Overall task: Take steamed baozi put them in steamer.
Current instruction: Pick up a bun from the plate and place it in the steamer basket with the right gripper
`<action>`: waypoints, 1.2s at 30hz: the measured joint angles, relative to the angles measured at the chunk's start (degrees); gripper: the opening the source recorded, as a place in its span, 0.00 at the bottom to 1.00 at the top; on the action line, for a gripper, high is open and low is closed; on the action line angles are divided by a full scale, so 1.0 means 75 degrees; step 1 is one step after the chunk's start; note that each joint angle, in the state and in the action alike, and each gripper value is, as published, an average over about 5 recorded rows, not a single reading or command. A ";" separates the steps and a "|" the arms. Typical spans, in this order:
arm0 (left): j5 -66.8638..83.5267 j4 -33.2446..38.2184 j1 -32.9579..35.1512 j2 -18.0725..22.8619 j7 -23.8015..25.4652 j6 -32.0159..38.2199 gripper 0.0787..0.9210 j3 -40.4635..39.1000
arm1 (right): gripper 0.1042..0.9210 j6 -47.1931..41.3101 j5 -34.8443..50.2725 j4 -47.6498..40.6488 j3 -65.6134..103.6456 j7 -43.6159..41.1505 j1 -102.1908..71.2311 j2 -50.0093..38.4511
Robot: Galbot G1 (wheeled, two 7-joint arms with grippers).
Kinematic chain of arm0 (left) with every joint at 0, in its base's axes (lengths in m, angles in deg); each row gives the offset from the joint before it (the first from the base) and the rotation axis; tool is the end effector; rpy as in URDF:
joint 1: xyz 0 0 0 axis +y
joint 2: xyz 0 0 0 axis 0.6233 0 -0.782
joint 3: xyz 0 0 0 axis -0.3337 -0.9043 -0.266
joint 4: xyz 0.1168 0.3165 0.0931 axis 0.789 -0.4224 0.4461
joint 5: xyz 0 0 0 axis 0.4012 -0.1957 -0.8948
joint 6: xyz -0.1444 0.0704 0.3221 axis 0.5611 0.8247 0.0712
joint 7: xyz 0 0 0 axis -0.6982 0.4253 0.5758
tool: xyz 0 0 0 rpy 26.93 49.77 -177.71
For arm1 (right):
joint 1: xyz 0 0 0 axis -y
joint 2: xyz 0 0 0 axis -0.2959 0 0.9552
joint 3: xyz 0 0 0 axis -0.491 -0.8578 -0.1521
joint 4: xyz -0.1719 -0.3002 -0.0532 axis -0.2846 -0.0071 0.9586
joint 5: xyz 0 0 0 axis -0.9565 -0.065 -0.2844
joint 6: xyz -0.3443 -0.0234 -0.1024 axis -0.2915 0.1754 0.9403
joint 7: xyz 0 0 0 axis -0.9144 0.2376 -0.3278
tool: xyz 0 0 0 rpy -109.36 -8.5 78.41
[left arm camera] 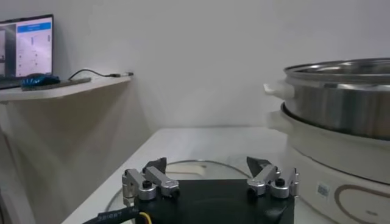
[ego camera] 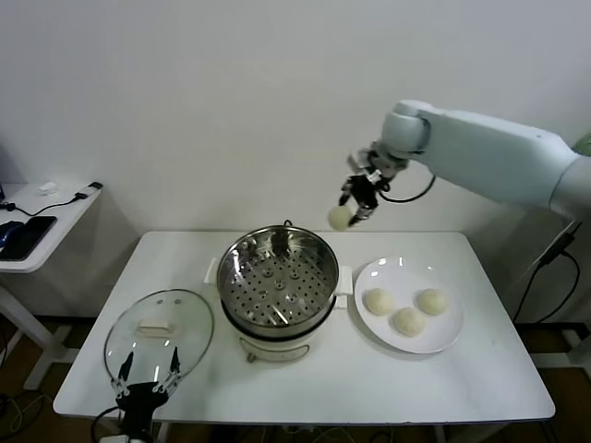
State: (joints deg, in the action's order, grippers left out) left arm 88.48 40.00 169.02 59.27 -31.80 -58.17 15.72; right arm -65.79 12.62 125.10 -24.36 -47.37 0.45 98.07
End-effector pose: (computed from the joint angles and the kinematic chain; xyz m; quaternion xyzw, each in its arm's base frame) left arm 0.1186 0.0625 -0.3645 0.0870 -0.9895 -0.0324 0.1106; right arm 0.5734 0.0973 0.0320 0.6242 -0.3633 0.6754 0.1491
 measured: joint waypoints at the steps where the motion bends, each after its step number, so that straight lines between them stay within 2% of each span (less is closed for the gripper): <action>1: -0.0007 0.0001 0.0001 -0.0003 -0.0010 0.0004 0.88 -0.0011 | 0.53 0.0221 -0.0116 0.0072 -0.0047 0.0019 0.0024 0.0112; 8: -0.0029 -0.0032 -0.0006 -0.0036 -0.0087 0.0026 0.88 -0.0042 | 0.53 0.1776 -0.1346 -0.0015 -0.0096 0.0221 -0.0321 0.0808; 19: -0.0048 -0.0133 -0.0070 -0.0029 -0.0142 0.0018 0.88 -0.0081 | 0.53 0.3362 -0.3246 -0.1664 0.0466 0.0570 -0.1628 0.1648; 32: -0.0016 -0.0312 -0.0247 -0.0110 -0.0169 -0.0038 0.88 -0.0055 | 0.54 0.4323 -0.4257 -0.3702 0.1150 0.0996 -0.2747 0.2515; 36: -0.0006 -0.0351 -0.0296 -0.0110 -0.0181 -0.0041 0.88 -0.0057 | 0.62 0.4515 -0.4329 -0.4105 0.1240 0.1068 -0.2873 0.2695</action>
State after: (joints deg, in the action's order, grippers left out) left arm 88.44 37.37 166.80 58.45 -33.16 -58.48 15.29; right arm -31.93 -19.85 94.31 -15.06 -39.36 -21.10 118.28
